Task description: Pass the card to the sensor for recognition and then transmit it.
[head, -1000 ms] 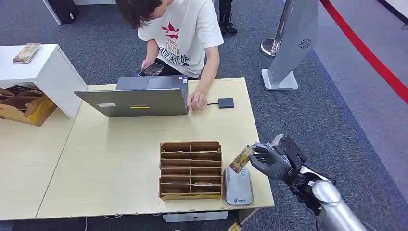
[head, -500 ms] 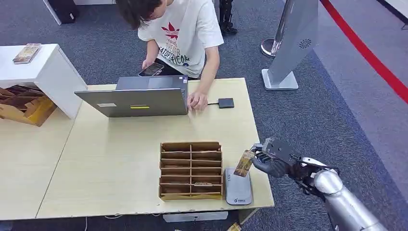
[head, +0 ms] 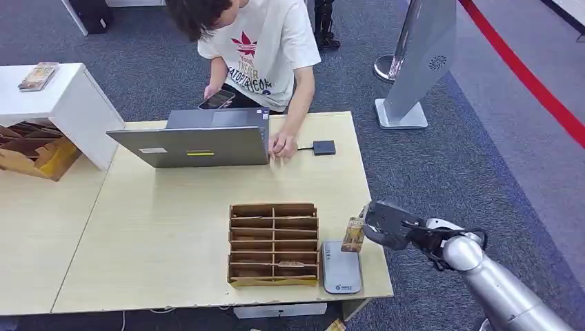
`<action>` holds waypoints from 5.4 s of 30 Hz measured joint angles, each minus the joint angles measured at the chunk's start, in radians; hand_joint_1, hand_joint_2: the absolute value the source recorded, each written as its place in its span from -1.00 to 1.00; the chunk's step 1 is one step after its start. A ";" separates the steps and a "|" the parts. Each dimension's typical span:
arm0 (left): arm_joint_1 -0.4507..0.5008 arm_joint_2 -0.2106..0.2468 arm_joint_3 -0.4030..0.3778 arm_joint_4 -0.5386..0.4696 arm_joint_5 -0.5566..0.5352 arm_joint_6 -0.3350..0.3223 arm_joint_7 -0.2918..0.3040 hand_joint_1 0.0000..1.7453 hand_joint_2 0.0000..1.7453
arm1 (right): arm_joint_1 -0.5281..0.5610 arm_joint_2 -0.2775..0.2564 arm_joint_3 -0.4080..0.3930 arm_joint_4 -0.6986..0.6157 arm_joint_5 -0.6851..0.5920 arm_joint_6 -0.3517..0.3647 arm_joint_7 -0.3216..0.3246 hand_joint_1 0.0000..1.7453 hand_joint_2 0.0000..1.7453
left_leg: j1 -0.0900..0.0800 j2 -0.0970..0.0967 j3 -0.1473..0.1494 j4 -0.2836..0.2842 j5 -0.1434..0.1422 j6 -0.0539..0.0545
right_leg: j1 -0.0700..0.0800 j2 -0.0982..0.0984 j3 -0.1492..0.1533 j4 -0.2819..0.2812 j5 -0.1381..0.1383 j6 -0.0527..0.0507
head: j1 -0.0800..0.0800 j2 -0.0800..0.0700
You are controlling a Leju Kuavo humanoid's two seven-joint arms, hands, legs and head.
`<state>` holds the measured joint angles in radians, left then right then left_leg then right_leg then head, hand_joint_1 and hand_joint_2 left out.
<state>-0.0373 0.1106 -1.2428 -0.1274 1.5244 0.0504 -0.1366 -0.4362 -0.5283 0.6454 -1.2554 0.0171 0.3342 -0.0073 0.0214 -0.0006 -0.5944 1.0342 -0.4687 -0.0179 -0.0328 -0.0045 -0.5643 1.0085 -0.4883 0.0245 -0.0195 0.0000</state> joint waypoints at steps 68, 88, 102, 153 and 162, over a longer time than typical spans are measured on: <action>-0.002 -0.004 0.000 0.009 0.000 -0.002 0.020 -1.00 -1.00 | -0.187 -0.022 0.425 -0.023 0.216 0.011 0.101 1.00 1.00 | 0.000 0.000 0.000 0.000 0.000 0.000 | 0.000 0.000 0.000 0.000 0.000 0.000 | 0.000 0.000; -0.002 -0.004 0.000 0.009 0.000 -0.001 0.020 -1.00 -1.00 | -0.186 -0.021 0.441 -0.005 0.236 0.000 0.113 1.00 1.00 | 0.000 0.000 0.001 0.000 0.000 0.000 | 0.000 0.000 0.001 0.000 0.000 0.000 | 0.000 0.000; -0.002 -0.004 0.000 0.009 0.000 0.000 0.020 -1.00 -1.00 | -0.186 -0.014 0.441 0.004 0.255 -0.014 0.118 1.00 1.00 | 0.000 0.000 0.001 0.000 0.000 0.000 | 0.000 0.000 0.001 0.000 0.000 0.000 | 0.000 0.000; -0.002 -0.004 0.000 0.009 0.000 0.001 0.020 -1.00 -1.00 | -0.186 -0.007 0.441 0.011 0.266 -0.018 0.119 1.00 1.00 | 0.000 0.000 0.002 0.000 0.000 0.000 | 0.000 0.000 0.002 0.000 0.000 0.000 | 0.000 0.000; -0.002 -0.004 0.000 0.009 0.000 0.002 0.020 -1.00 -1.00 | -0.185 -0.003 0.440 0.014 0.267 -0.024 0.119 1.00 1.00 | 0.000 0.000 0.003 0.000 0.000 0.000 | 0.000 0.000 0.002 0.000 0.000 0.000 | 0.000 0.000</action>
<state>-0.0390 0.1068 -1.2432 -0.1183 1.5244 0.0519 -0.1164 -0.6214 -0.5314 1.0853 -1.2417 0.2846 0.3102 0.1118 0.0213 -0.0006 -0.5918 1.0343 -0.4684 -0.0181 -0.0328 -0.0044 -0.5619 1.0085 -0.4880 0.0246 -0.0195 0.0000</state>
